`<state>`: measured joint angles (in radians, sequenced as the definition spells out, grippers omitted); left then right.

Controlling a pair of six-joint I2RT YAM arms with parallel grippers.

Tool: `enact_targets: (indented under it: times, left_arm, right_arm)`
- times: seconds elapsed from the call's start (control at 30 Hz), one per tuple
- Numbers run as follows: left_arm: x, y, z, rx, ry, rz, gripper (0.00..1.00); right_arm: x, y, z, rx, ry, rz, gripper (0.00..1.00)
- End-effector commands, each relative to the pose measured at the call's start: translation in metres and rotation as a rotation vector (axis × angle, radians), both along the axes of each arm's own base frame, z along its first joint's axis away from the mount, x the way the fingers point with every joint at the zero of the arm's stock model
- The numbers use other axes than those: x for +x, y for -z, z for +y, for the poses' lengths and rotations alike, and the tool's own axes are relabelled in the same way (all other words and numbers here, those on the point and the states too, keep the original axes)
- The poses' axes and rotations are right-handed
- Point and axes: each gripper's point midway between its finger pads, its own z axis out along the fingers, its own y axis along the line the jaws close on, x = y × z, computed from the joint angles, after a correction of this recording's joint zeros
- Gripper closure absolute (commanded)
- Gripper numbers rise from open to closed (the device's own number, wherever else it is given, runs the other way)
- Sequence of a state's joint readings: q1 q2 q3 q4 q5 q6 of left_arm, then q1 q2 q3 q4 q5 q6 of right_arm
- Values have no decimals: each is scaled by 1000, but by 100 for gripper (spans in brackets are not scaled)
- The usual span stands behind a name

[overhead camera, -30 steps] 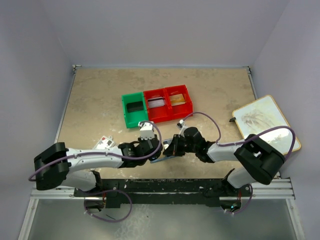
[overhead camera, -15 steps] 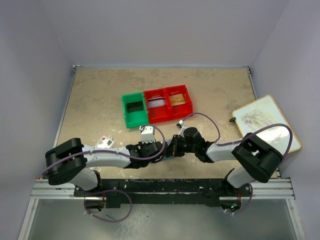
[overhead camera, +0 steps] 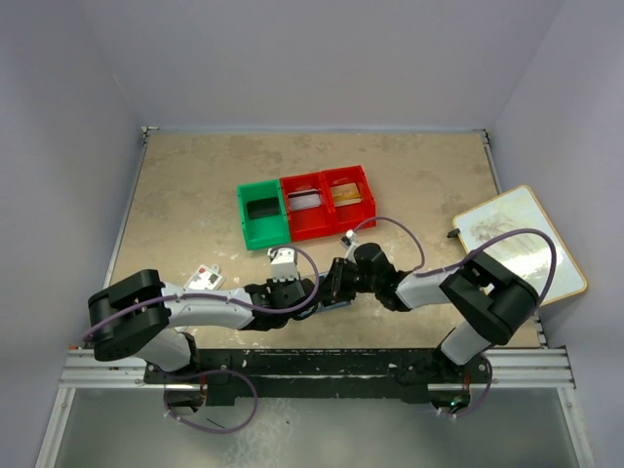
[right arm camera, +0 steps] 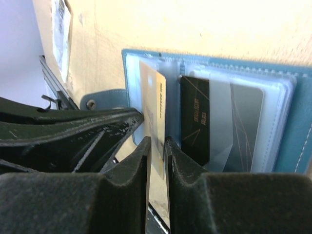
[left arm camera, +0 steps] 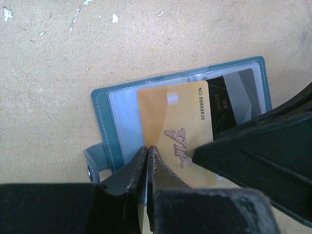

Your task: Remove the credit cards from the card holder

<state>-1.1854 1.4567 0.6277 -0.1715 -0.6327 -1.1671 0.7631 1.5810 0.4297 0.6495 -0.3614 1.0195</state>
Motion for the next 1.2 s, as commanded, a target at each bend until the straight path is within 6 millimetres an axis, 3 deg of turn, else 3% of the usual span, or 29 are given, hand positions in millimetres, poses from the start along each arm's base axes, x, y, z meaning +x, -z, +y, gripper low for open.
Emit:
enact_targets:
  times: [0.0, 0.17, 0.53, 0.77, 0.9, 1.07, 1.17]
  left_arm:
    - [-1, 3, 6, 14, -5, -7, 100]
    - [-3, 8, 11, 26, -9, 0, 100]
    - [-3, 8, 11, 27, -9, -1, 100]
    - [-2, 5, 7, 12, -3, -2, 100]
    - [-2, 4, 6, 9, 0, -2, 100]
    - [-3, 6, 7, 17, 4, 3, 100]
    - [-3, 5, 8, 16, 3, 2, 100]
  right_arm:
    - [20, -24, 13, 69, -12, -64, 79]
    - [26, -28, 10, 79, -32, -78, 78]
    - [24, -25, 12, 76, -84, -95, 86]
    - [17, -33, 14, 145, -80, -78, 83]
    - [35, -22, 6, 50, -3, -109, 83]
    - [34, -21, 8, 40, -33, -111, 83]
    - [34, -24, 12, 70, -52, -128, 90]
